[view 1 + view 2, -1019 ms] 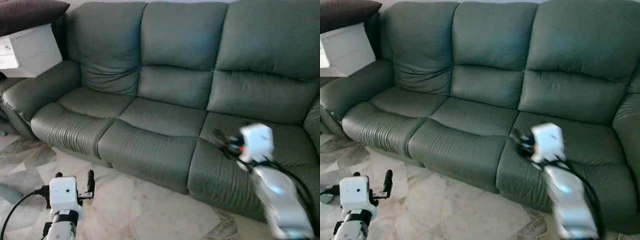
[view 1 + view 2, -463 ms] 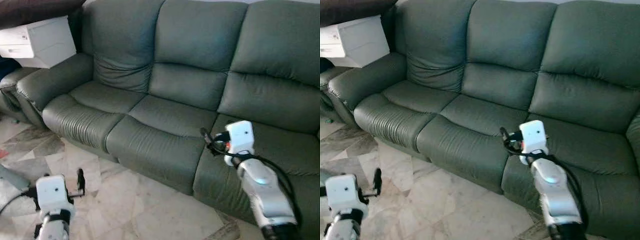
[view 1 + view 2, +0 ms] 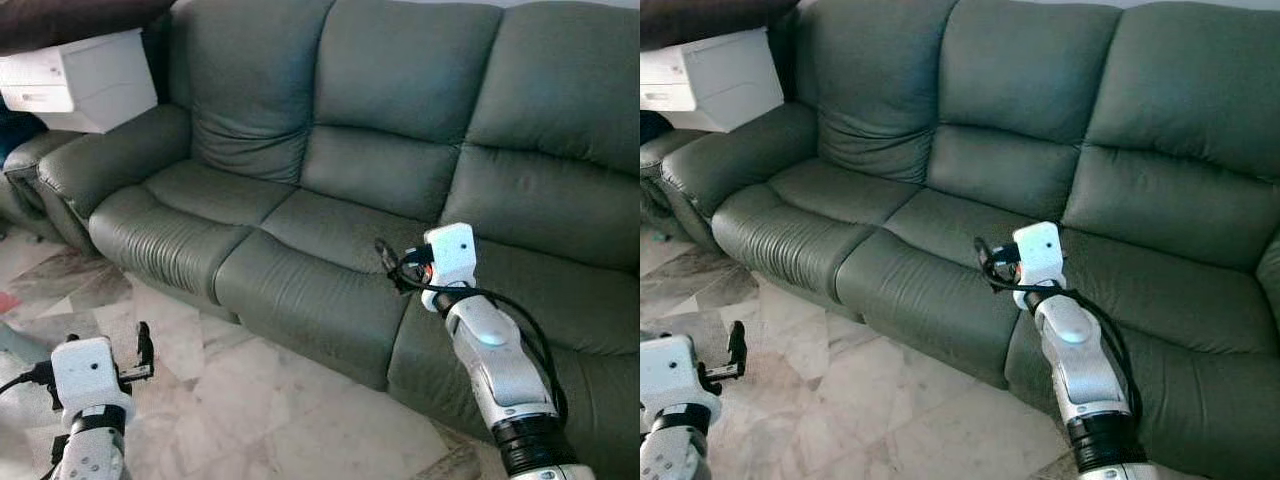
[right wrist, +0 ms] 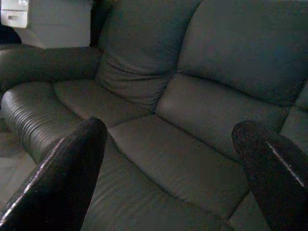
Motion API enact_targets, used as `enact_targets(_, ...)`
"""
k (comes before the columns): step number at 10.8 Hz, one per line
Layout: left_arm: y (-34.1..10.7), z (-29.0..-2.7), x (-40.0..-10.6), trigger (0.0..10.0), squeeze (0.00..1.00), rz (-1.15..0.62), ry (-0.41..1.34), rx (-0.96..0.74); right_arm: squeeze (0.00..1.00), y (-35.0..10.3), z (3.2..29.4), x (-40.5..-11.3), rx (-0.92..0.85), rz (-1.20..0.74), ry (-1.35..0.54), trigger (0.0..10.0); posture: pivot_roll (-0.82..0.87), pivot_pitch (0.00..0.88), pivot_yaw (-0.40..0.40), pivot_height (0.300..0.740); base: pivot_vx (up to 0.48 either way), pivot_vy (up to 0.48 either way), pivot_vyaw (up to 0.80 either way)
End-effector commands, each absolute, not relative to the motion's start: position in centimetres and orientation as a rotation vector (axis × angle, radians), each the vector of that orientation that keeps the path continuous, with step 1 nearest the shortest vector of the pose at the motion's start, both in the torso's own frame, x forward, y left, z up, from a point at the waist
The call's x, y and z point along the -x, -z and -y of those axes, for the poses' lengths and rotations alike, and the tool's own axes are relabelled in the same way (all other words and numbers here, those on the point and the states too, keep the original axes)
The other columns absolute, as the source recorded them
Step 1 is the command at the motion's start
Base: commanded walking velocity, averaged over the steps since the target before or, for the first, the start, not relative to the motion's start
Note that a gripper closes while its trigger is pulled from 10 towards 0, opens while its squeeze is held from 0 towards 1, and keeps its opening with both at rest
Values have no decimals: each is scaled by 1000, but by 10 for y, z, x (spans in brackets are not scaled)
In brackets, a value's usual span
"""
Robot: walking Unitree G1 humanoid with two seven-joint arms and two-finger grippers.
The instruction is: Move the pillow to the sofa
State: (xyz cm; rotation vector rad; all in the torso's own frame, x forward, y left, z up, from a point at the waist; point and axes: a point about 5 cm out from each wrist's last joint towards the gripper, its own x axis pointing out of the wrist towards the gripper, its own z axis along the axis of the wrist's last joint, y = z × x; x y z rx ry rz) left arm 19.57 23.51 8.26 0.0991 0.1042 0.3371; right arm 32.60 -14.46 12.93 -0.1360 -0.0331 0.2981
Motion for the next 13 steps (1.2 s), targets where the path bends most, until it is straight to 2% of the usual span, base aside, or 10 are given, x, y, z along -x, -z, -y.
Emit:
enact_targets(1,-81,-233,-197,10000,0,-121,-302,-102,0,-131,143,-328,142,48,-292,10000,-112,0,41,740,0,0,0)
enact_targets(3,-79,-221,-207,10000,0,-123,-253,-84,0,-124,148,-327,168,33,-258,10000,-114,0,55,740,0,0,0)
enact_targets(6,-81,-225,-215,10000,0,-105,-230,-80,0,-120,135,-326,197,43,-289,10000,-147,0,73,740,0,0,800)
enact_targets(10,-84,-224,-220,10000,0,-87,-217,-92,0,-121,133,-327,185,54,-272,10000,-143,0,85,740,0,0,800)
enact_targets(13,-80,-223,-219,10000,0,-99,-190,-62,0,-122,142,-324,187,60,-238,10000,-162,0,69,740,0,0,0)
